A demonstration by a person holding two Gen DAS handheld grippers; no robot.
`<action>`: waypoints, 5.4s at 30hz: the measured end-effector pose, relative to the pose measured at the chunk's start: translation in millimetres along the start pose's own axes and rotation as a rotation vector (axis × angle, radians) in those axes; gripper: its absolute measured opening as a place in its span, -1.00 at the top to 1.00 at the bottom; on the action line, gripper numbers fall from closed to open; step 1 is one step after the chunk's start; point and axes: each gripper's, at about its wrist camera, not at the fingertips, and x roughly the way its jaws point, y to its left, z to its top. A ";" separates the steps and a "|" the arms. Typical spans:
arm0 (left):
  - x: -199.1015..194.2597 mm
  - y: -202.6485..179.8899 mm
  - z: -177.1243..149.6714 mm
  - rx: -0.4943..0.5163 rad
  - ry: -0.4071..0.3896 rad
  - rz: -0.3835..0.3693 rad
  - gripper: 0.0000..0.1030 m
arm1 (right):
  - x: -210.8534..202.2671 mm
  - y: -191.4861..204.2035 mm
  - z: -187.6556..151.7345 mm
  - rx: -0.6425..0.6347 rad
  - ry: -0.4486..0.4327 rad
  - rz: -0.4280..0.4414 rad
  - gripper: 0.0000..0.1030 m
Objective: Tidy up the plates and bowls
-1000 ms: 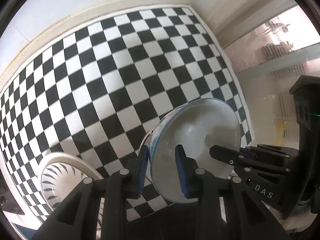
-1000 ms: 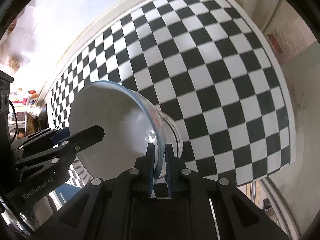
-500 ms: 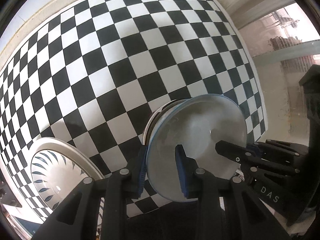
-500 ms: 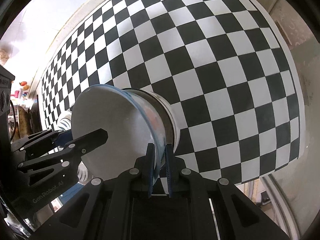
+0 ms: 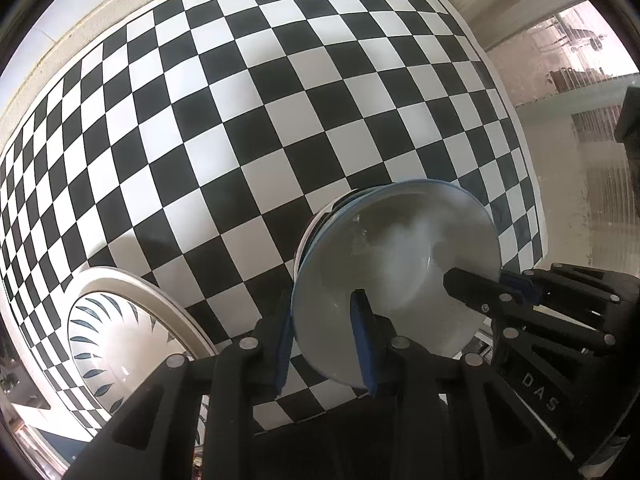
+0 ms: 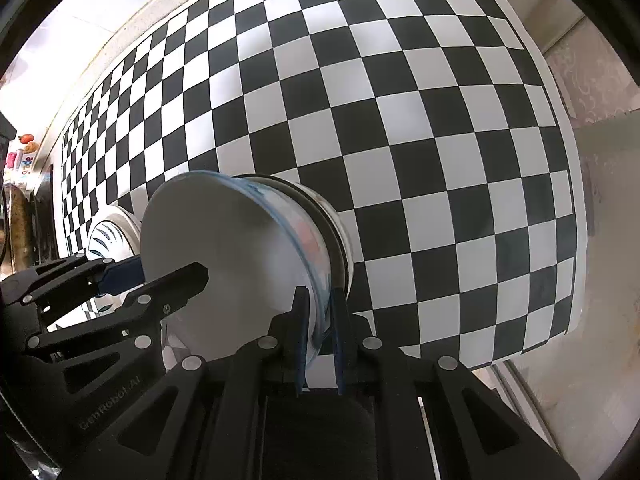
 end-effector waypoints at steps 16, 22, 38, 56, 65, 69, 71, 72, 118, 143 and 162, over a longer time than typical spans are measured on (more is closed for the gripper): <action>-13.6 -6.0 -7.9 0.020 -0.037 0.026 0.52 | -10.1 -6.4 -8.8 0.006 -0.029 0.007 0.76; -44.1 -14.2 -23.2 0.058 -0.102 0.054 0.52 | -31.4 -3.2 -27.4 -0.018 -0.076 -0.011 0.76; -131.9 -25.8 -72.7 0.135 -0.239 0.058 0.52 | -126.0 26.5 -92.2 -0.080 -0.252 -0.003 0.76; -169.7 -35.8 -102.7 0.181 -0.310 0.057 0.51 | -177.7 29.0 -122.9 -0.077 -0.326 0.004 0.76; -132.2 -16.6 -77.4 0.106 -0.239 -0.034 0.47 | -139.7 1.0 -100.1 0.018 -0.229 0.104 0.61; -94.3 3.0 -57.2 0.022 -0.150 -0.093 0.47 | -114.3 -19.2 -85.6 0.077 -0.207 0.171 -0.44; -75.5 12.2 -48.1 -0.015 -0.112 -0.112 0.47 | -101.1 -27.7 -78.5 0.098 -0.193 0.188 -0.54; -65.5 17.1 -43.1 -0.037 -0.096 -0.117 0.47 | -90.2 -34.4 -73.4 0.120 -0.179 0.200 -0.54; 47.3 60.5 1.0 -0.122 0.069 -0.381 0.16 | 97.5 -58.5 20.2 0.232 0.037 0.441 -0.04; -13.0 88.4 -25.9 -0.169 -0.075 -0.330 0.16 | 37.0 52.7 37.7 0.061 -0.024 0.457 0.02; -52.2 212.7 -125.9 -0.410 -0.184 -0.306 0.16 | 53.6 224.8 20.9 -0.228 0.062 0.453 0.02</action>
